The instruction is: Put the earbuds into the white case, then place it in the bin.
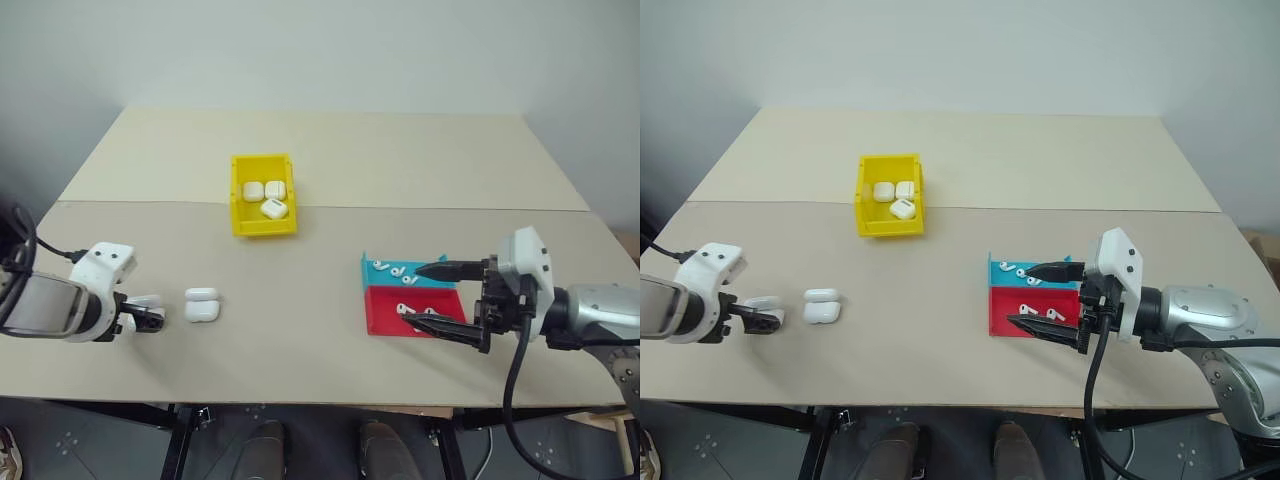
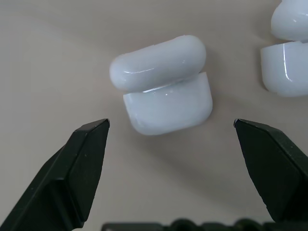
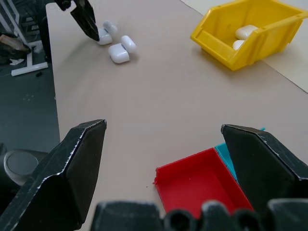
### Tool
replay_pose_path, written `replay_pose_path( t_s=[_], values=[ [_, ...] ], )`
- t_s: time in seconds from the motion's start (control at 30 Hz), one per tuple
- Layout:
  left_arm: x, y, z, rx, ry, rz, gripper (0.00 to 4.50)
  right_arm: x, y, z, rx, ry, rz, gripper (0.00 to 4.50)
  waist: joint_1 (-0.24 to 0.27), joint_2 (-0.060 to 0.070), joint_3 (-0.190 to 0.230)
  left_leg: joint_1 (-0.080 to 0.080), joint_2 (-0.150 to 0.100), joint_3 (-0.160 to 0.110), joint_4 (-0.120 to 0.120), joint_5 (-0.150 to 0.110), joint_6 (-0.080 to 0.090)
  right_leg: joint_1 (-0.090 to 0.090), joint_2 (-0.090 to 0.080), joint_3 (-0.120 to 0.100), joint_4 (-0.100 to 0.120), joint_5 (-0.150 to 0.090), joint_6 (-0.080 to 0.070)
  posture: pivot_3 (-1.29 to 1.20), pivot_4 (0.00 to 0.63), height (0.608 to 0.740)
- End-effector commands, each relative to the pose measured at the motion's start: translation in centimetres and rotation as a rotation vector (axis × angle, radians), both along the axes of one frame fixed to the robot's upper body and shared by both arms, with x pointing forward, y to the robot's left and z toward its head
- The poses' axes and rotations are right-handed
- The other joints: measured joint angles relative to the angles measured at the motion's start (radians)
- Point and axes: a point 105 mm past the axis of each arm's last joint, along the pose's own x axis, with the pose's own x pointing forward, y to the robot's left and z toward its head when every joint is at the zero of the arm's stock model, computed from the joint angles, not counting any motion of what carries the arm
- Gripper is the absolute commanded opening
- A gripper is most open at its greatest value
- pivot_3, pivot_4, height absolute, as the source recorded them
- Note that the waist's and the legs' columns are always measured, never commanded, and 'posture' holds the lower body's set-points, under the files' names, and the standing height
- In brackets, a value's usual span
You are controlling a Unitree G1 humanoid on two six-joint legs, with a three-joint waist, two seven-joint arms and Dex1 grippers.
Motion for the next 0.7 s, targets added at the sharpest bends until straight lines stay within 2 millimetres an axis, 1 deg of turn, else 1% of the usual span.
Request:
replay_pose_path(
  t_s=[0.03,0.1,0.3,0.5,0.7],
  values=[
    [1.0,-0.5,0.8,-0.048,-0.053,0.093,4.50,-0.4,0.2,1.3,-0.005,-0.049,0.015,4.45,0.000,0.000,0.000,0.000,-0.001,0.000,0.000,0.000,0.000,0.000,-0.002,-0.001,0.000,0.000,0.000,0.00,0.150,0.740],
    [1.1,-0.6,0.5,-0.041,-0.052,0.108,4.50,-0.4,0.2,1.4,-0.004,-0.052,0.017,4.45,0.000,0.000,0.000,0.000,-0.002,0.000,-0.001,0.000,0.000,0.000,-0.004,-0.001,0.000,0.000,0.000,0.00,0.150,0.740],
    [1.4,-0.3,-0.2,-0.030,-0.048,0.163,4.50,-0.6,0.3,1.5,-0.002,-0.061,0.014,4.45,0.001,0.000,0.000,0.000,-0.004,0.001,-0.001,0.000,0.000,0.000,-0.003,-0.001,0.000,0.000,0.000,0.00,0.150,0.740],
    [1.8,-0.5,-1.5,-0.075,-0.013,0.203,4.50,-0.5,0.3,1.6,0.001,-0.069,0.007,4.45,0.002,0.000,0.000,0.001,-0.005,0.002,-0.001,0.000,-0.001,0.001,-0.002,-0.001,0.000,0.000,0.000,0.00,0.150,0.740],
    [1.7,-0.5,-2.1,-0.060,0.001,0.221,4.50,-0.6,0.3,1.8,0.001,-0.076,0.006,4.45,0.010,0.001,-0.001,0.002,-0.005,0.003,-0.001,0.001,-0.001,0.002,-0.002,-0.001,0.000,0.000,0.000,0.00,0.150,0.740]
  ],
)
